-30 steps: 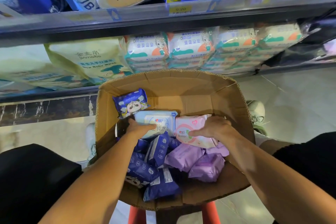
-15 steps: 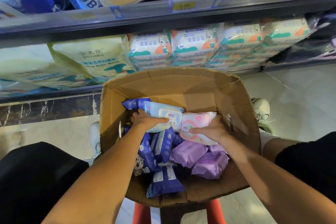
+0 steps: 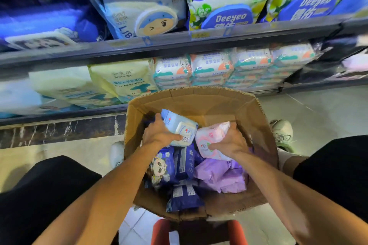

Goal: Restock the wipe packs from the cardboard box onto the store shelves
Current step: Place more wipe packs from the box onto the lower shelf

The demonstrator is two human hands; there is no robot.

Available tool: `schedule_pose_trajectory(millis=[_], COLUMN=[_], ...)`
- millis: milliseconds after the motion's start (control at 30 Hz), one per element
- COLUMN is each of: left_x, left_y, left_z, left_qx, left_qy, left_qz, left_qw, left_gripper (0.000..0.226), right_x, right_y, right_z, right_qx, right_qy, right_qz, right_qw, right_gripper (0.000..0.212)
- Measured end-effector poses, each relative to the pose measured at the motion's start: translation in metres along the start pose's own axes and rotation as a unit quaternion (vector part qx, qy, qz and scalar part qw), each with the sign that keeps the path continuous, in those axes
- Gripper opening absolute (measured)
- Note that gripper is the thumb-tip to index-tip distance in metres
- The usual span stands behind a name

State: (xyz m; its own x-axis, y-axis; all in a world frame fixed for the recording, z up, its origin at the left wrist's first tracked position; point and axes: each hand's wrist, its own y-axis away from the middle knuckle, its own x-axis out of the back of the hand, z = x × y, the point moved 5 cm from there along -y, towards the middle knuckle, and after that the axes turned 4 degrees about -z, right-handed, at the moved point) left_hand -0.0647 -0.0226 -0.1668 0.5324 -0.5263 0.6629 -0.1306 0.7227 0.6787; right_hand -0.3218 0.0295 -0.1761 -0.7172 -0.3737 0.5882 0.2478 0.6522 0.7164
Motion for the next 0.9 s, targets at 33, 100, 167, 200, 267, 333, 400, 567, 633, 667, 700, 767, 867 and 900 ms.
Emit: schedule_pose_trajectory(millis=[33, 100, 167, 200, 267, 333, 400, 567, 633, 667, 700, 767, 867, 900], left_x=[0.013, 0.04, 0.068, 0.082, 0.109, 0.135, 0.158, 0.201, 0.214, 0.22, 0.226, 0.236, 0.246, 0.25], left_y=[0.006, 0.021, 0.04, 0.052, 0.076, 0.102, 0.126, 0.178, 0.195, 0.203, 0.211, 0.226, 0.244, 0.248], left_z=[0.002, 0.006, 0.01, 0.011, 0.013, 0.01, 0.003, -0.016, -0.023, -0.027, -0.031, -0.037, -0.045, -0.047], left_qx=[-0.007, -0.019, -0.043, -0.06, -0.094, -0.123, -0.145, -0.186, -0.202, -0.207, -0.212, -0.219, -0.221, -0.222], left_qy=[0.015, 0.059, 0.095, 0.105, 0.119, 0.127, 0.147, 0.227, 0.265, 0.291, 0.318, 0.376, 0.487, 0.518], left_qz=[0.009, 0.025, 0.044, 0.053, 0.073, 0.104, 0.133, 0.189, 0.21, 0.221, 0.231, 0.252, 0.271, 0.275], left_qw=[1.0, 0.998, 0.994, 0.991, 0.986, 0.979, 0.969, 0.937, 0.919, 0.908, 0.895, 0.864, 0.801, 0.779], left_gripper=[0.098, 0.103, 0.106, 0.104, 0.095, 0.086, 0.083, 0.08, 0.08, 0.08, 0.079, 0.076, 0.073, 0.072], right_x=[0.009, 0.029, 0.049, 0.059, 0.076, 0.091, 0.106, 0.138, 0.145, 0.148, 0.15, 0.153, 0.16, 0.164], right_y=[0.007, 0.023, 0.041, 0.052, 0.072, 0.08, 0.087, 0.164, 0.187, 0.196, 0.207, 0.224, 0.248, 0.257], right_z=[-0.007, -0.021, -0.036, -0.043, -0.056, -0.062, -0.068, -0.101, -0.113, -0.119, -0.126, -0.141, -0.164, -0.172], right_qx=[0.009, 0.025, 0.046, 0.06, 0.091, 0.135, 0.16, 0.224, 0.262, 0.272, 0.281, 0.305, 0.339, 0.349], right_qy=[-0.004, -0.026, -0.047, -0.053, -0.069, -0.075, -0.086, -0.196, -0.226, -0.23, -0.237, -0.235, -0.25, -0.256], right_qz=[0.006, 0.016, 0.03, 0.037, 0.046, 0.061, 0.068, 0.071, 0.07, 0.076, 0.076, 0.081, 0.082, 0.079], right_qw=[1.0, 0.999, 0.997, 0.996, 0.992, 0.986, 0.981, 0.952, 0.936, 0.931, 0.927, 0.919, 0.903, 0.898], right_gripper=[0.103, 0.104, 0.104, 0.104, 0.107, 0.11, 0.108, 0.061, 0.057, 0.059, 0.064, 0.073, 0.078, 0.076])
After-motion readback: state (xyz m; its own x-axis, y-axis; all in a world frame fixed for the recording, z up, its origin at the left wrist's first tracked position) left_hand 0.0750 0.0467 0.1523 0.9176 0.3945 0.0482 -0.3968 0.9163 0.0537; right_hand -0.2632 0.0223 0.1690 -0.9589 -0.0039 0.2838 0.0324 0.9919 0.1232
